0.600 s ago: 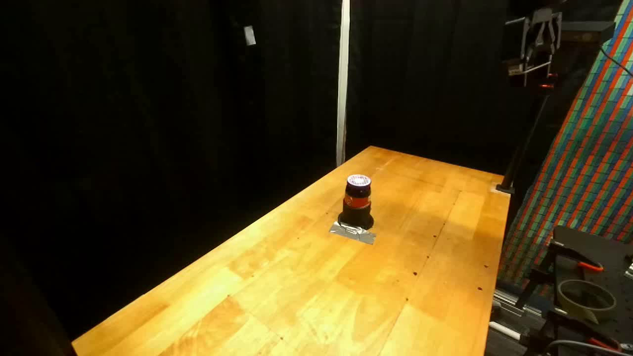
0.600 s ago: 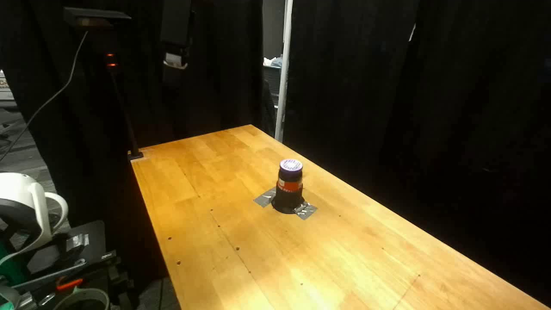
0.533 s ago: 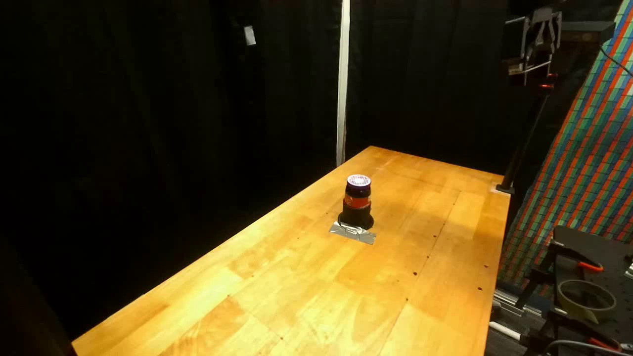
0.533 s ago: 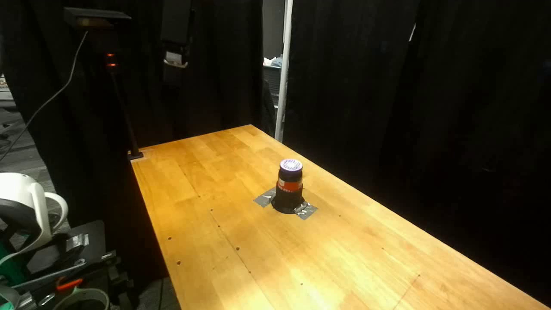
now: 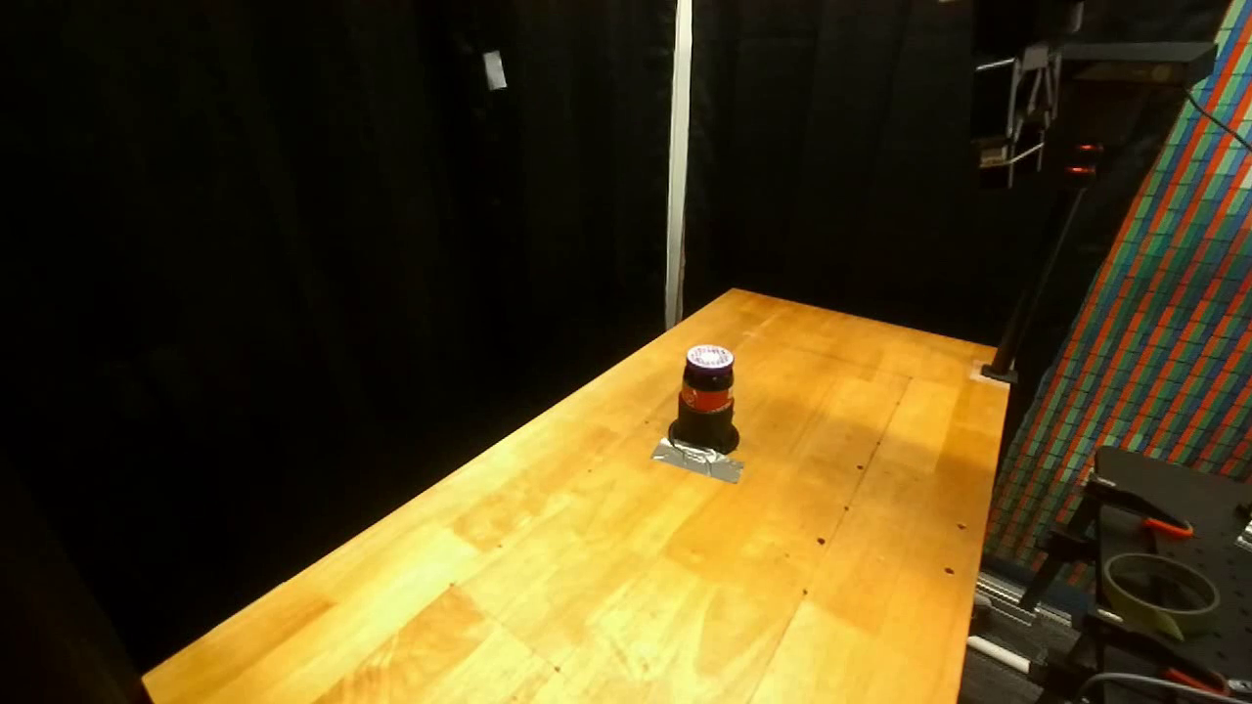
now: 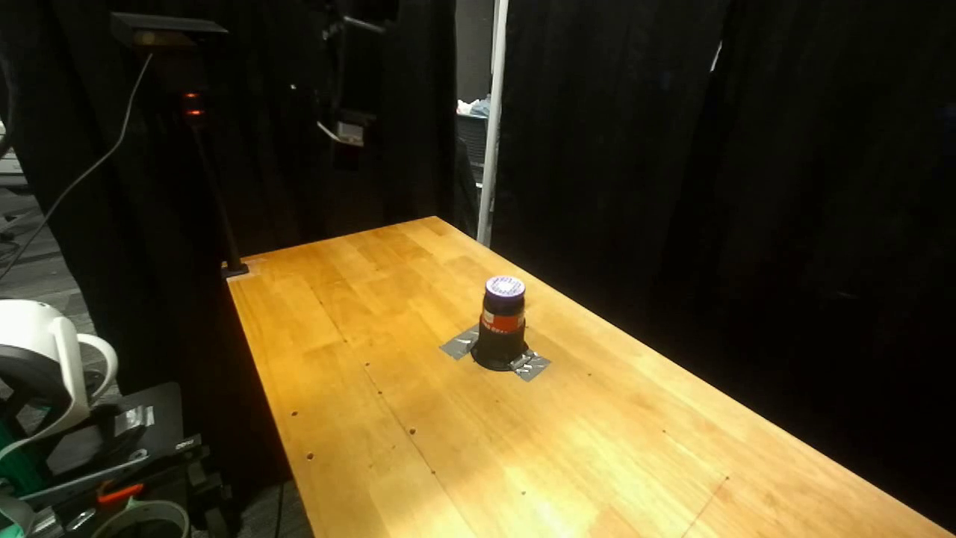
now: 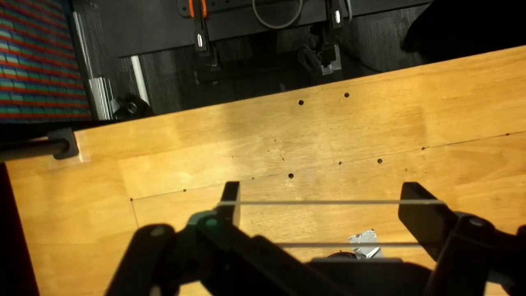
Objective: Put the rubber band around the brown cup
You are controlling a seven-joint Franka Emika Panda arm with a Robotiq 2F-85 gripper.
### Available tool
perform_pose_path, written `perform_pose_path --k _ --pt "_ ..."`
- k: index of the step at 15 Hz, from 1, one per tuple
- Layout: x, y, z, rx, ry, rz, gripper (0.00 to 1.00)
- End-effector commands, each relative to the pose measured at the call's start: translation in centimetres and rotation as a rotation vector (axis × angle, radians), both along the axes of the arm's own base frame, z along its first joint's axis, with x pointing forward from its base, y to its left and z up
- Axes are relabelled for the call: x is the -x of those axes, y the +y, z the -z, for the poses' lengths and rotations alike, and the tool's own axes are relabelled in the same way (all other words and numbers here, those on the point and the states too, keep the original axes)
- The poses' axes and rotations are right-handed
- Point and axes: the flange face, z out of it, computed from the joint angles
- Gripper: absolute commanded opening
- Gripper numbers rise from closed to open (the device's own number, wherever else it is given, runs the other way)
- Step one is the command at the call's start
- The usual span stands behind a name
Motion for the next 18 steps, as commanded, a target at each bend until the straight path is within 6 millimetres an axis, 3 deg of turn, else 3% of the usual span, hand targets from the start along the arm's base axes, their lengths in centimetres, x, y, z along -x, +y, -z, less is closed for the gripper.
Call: perform_pose_path --k 1,6,11,18 --pt "-6.7 -0.2 4.1 -0.04 0.016 -0.193 1.0" --pt "-15.1 2.2 11.8 -0.117 0.063 -0.379 1.0" --pt "-22.5 4.8 17.8 -0.185 0.031 -0.456 1.0" --pt "-29.1 6.8 21.9 -0.155 -0.033 -0.456 1.0"
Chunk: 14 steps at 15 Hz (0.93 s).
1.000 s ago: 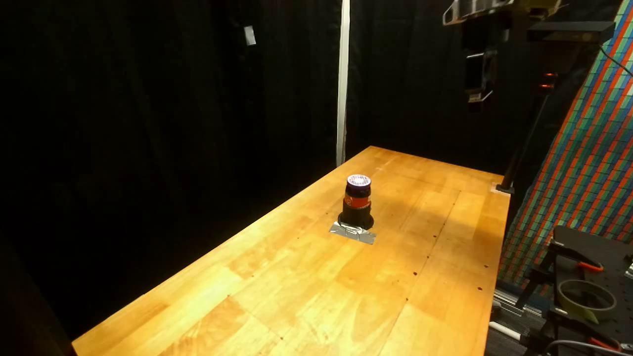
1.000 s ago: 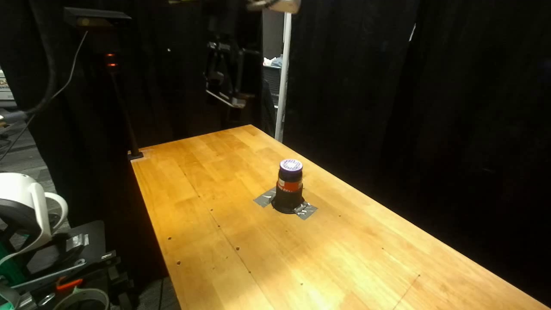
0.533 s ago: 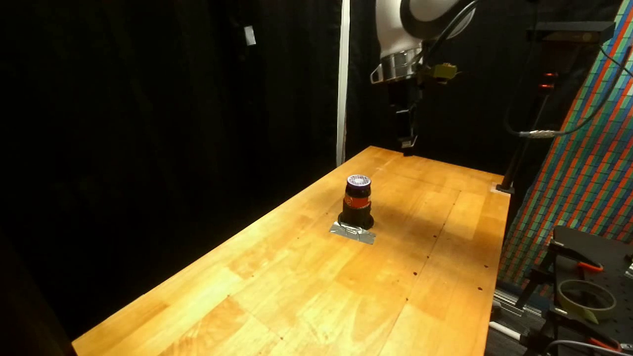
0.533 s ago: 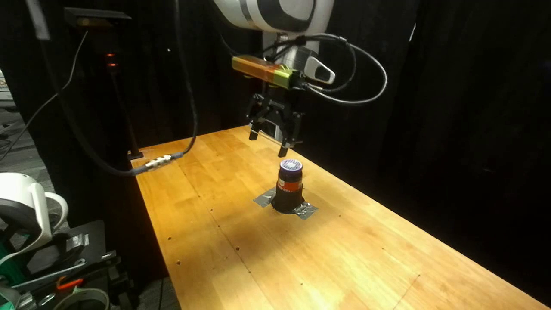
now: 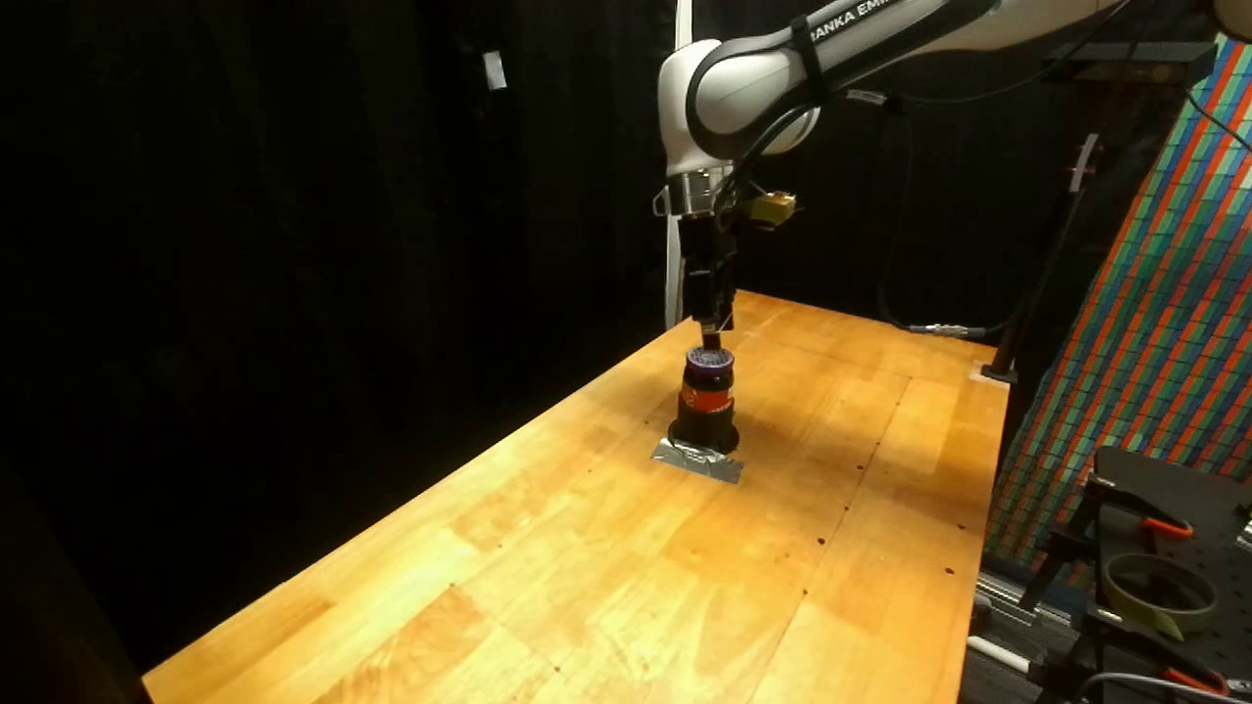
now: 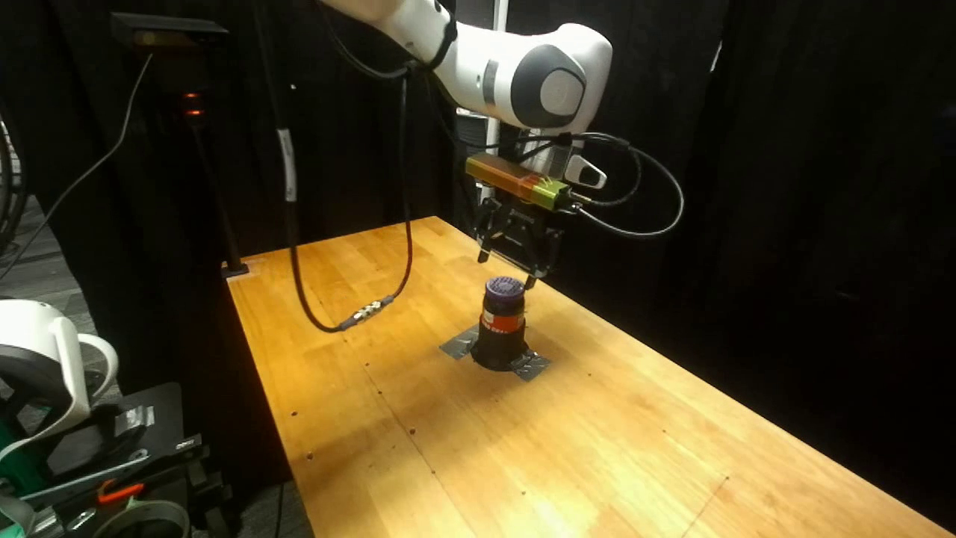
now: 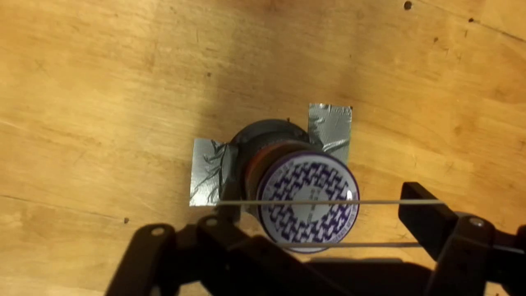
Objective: Put the rubber band around the brown cup
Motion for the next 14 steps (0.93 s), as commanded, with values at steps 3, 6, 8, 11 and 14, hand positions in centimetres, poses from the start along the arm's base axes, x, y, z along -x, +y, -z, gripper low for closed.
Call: perform_pose_path --k 3,6,8,11,14 --pt "-4.4 1.6 1.2 0.006 -0.06 -0.01 1.0" --pt "-4.7 2.0 2.4 0.005 -0.023 -0.02 1.0" --pt "-4.8 2.0 3.2 0.01 0.01 -0.026 1.0" --pt "-4.6 2.0 4.2 0.021 0.056 -0.026 1.0" --pt "-4.3 1.9 5.1 0.036 0.105 -0.034 1.0"
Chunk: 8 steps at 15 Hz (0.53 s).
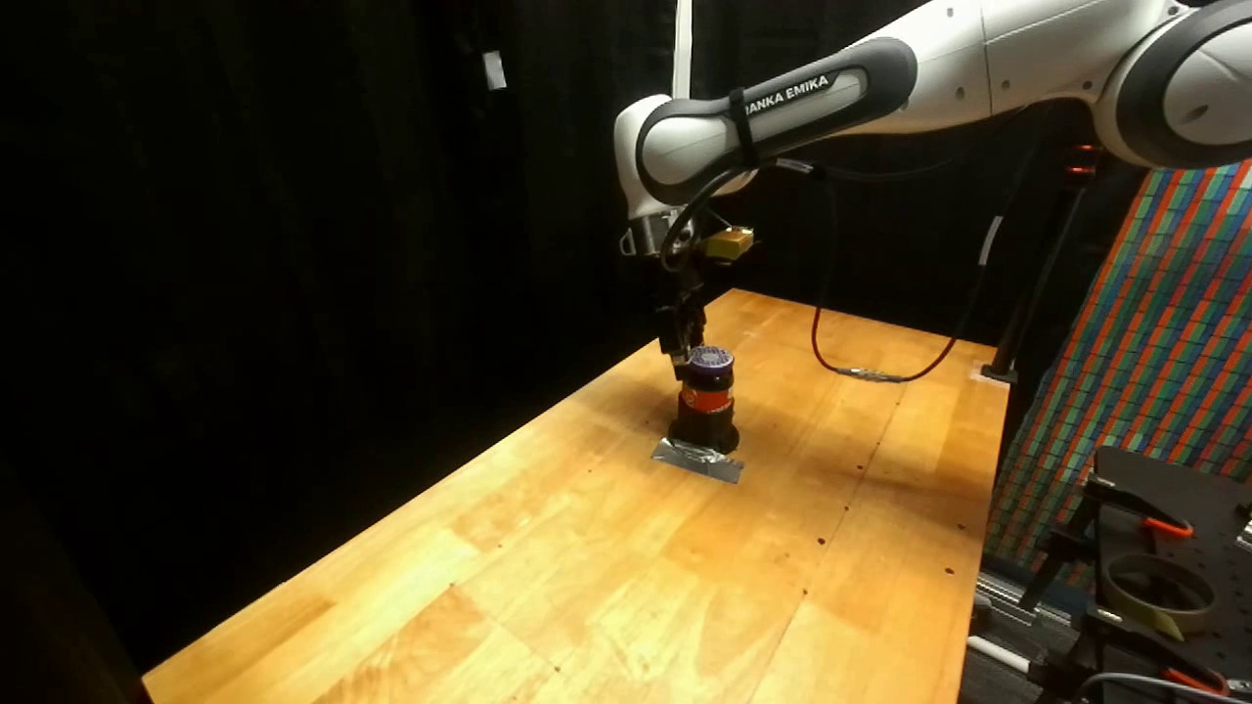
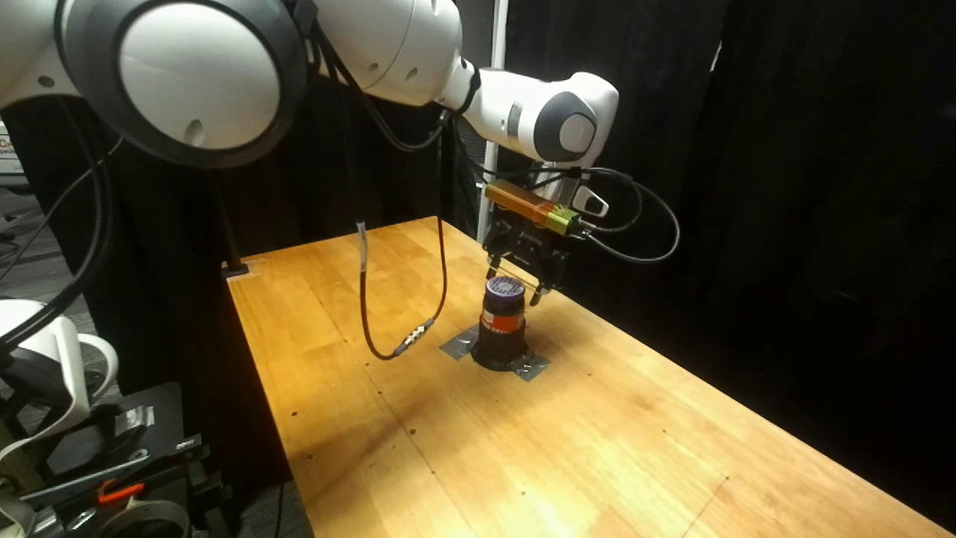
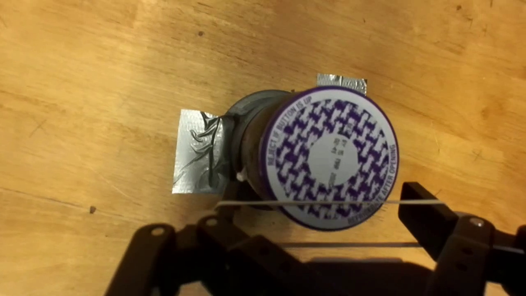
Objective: Put the rubber band around the brown cup
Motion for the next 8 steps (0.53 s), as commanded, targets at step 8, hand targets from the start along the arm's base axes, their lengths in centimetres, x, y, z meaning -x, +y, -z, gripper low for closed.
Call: perform_pose_path --k 8 --pt "2.9 -1.6 1.1 0.087 0.16 -0.073 1.0"
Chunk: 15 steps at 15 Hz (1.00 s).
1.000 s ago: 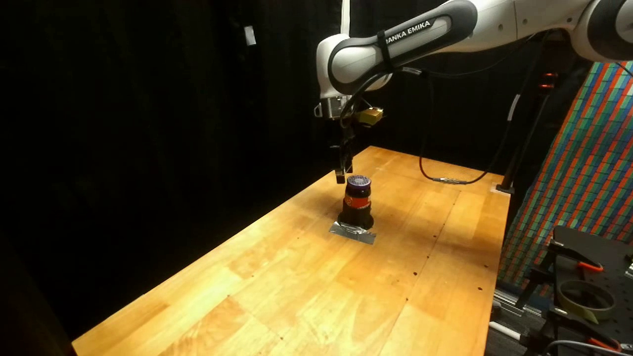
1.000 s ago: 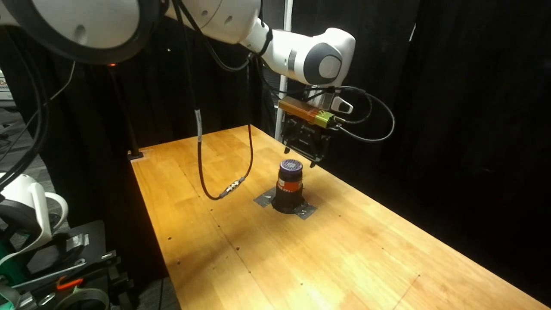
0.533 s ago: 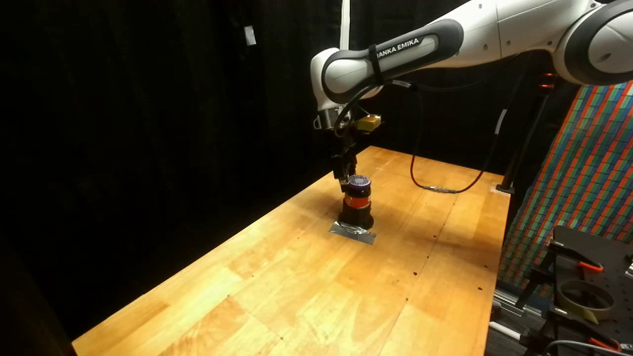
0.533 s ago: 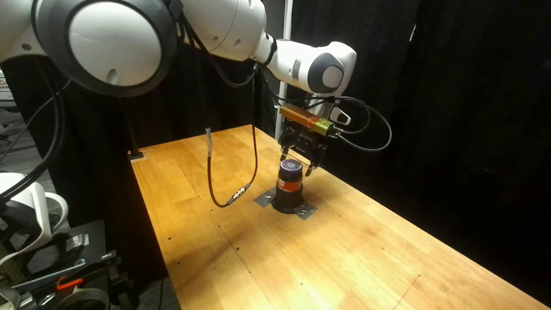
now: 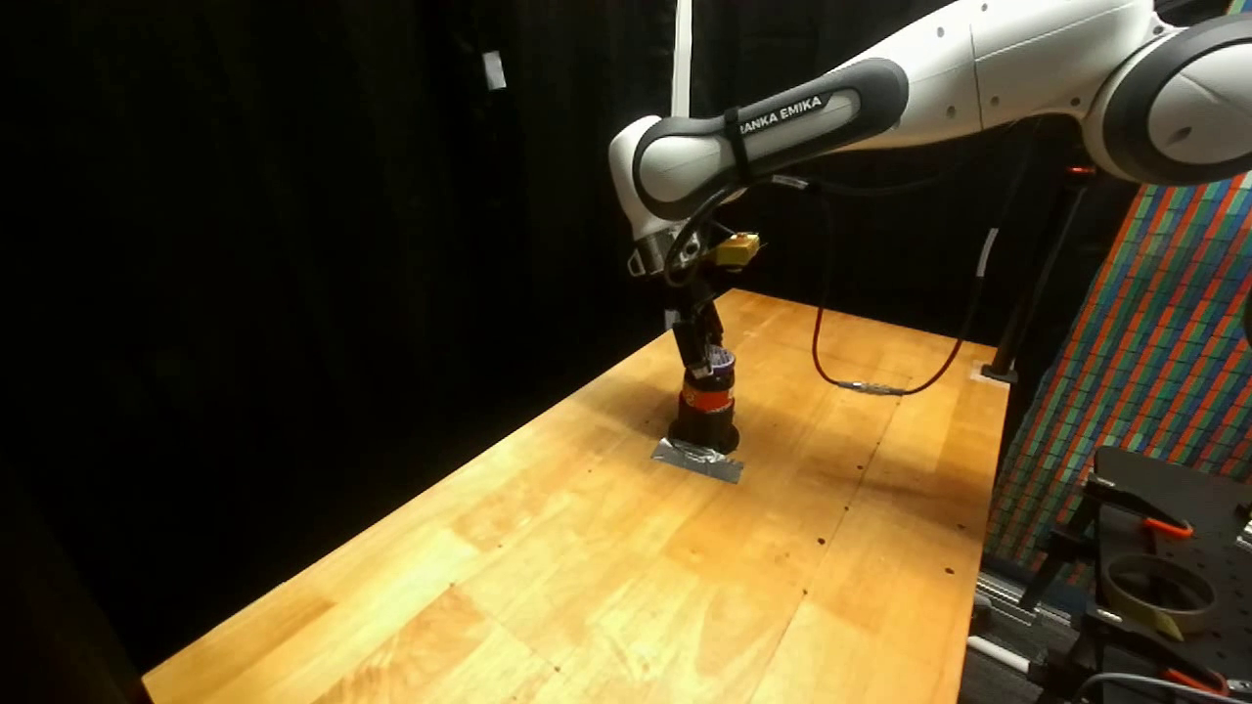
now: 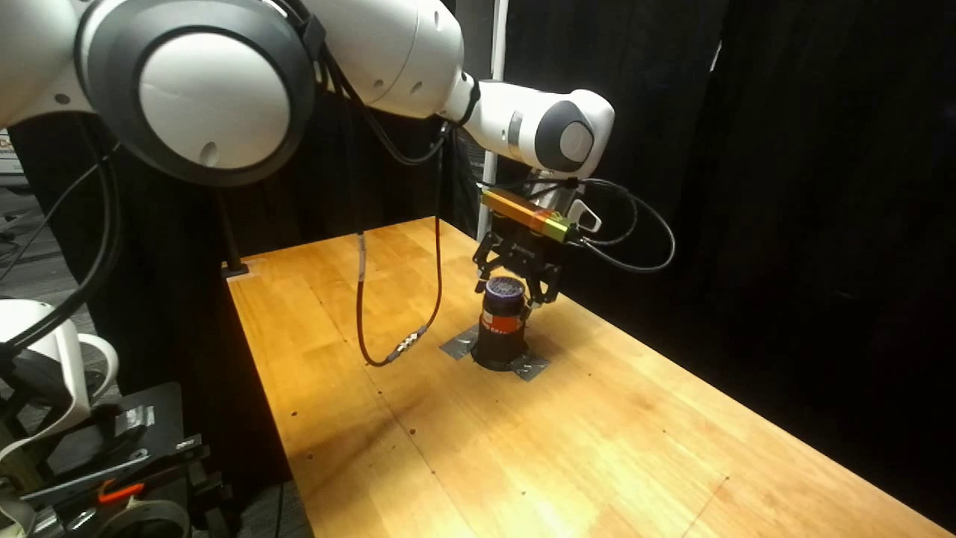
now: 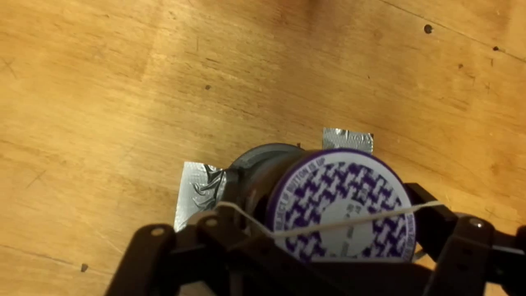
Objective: Put the rubber band around the brown cup
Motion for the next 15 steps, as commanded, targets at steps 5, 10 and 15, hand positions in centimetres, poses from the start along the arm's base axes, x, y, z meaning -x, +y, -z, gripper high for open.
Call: perform_pose_path --k 5,10,15 --pt "4.0 -2.4 -1.4 0.078 0.006 -0.005 1.0" --pt "5.9 -3.2 -1.8 0.08 -0.096 0.027 0.75" --pt "8.4 -3.9 -2.4 0.067 -0.244 0.05 0.42"
